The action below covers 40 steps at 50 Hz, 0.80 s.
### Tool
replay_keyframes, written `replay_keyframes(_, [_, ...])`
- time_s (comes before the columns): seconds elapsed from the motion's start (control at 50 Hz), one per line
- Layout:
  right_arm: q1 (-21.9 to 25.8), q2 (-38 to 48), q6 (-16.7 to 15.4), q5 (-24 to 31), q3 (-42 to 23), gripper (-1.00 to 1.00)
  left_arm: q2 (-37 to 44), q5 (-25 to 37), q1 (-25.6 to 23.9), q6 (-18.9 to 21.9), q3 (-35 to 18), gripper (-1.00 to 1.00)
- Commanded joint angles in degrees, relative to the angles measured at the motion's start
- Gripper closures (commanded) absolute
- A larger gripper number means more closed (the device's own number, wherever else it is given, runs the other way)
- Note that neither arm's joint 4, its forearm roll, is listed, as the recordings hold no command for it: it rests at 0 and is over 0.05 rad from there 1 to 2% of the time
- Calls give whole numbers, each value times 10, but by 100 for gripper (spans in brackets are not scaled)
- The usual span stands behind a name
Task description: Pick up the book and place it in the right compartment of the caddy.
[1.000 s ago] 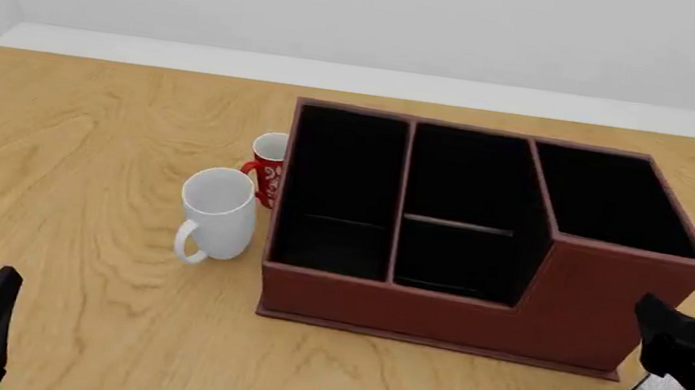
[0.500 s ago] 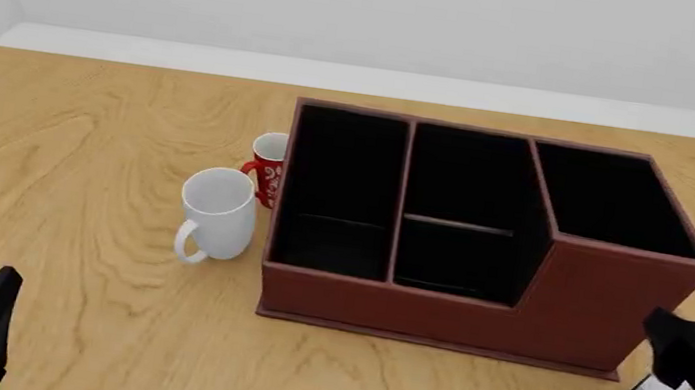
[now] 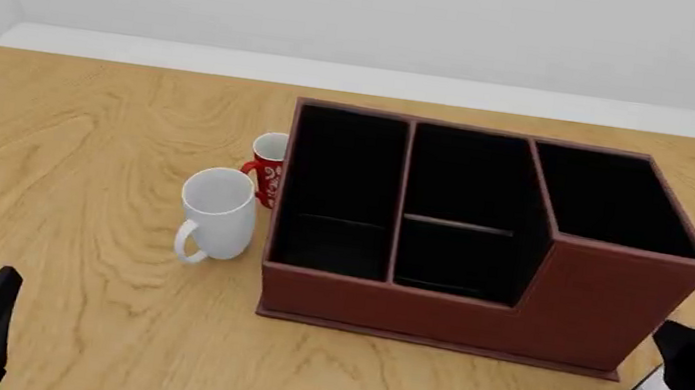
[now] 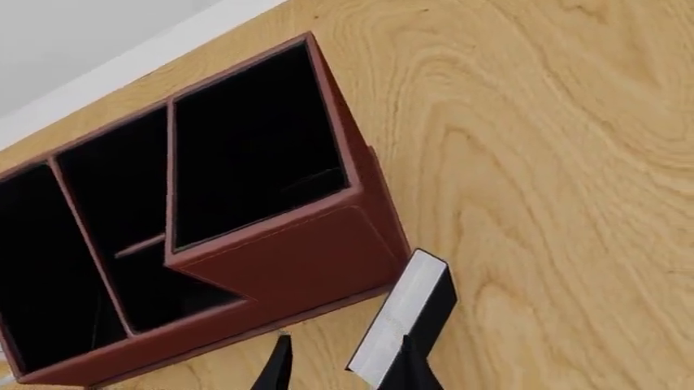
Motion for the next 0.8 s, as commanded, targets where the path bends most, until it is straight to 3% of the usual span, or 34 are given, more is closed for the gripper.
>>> replay_keyframes(0.02, [-8,2,10,5,17,-100,0,0,0,0,0,-100])
replay_keyframes(0.58, [-26,13,38,-17,59,-100,0,0,0,0,0,-100])
replay_keyframes(0.78, [-30,27,40,-36,73,-100,0,0,0,0,0,-100])
replay_keyframes(0.8, [-33,38,26,-41,72,-100,0,0,0,0,0,-100])
